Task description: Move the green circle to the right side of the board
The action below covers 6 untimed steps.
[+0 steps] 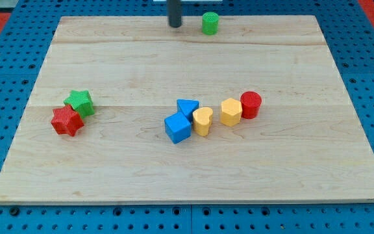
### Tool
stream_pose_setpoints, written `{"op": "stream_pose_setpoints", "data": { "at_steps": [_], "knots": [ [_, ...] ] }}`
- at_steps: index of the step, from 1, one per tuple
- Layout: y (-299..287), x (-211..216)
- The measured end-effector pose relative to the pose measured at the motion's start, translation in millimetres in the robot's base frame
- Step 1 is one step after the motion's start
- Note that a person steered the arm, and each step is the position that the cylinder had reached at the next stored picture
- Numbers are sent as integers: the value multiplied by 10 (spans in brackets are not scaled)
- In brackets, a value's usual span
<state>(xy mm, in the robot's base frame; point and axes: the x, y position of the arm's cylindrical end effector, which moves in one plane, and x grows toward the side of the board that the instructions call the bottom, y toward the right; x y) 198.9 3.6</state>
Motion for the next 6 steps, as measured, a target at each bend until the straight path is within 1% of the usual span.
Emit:
{"op": "stream_pose_setpoints", "data": {
  "at_steps": [1, 2, 3, 5, 6],
  "knots": [
    [591, -17],
    [859, 71],
    [817, 234],
    [1290, 316],
    [1158, 1054]
  ]
}}
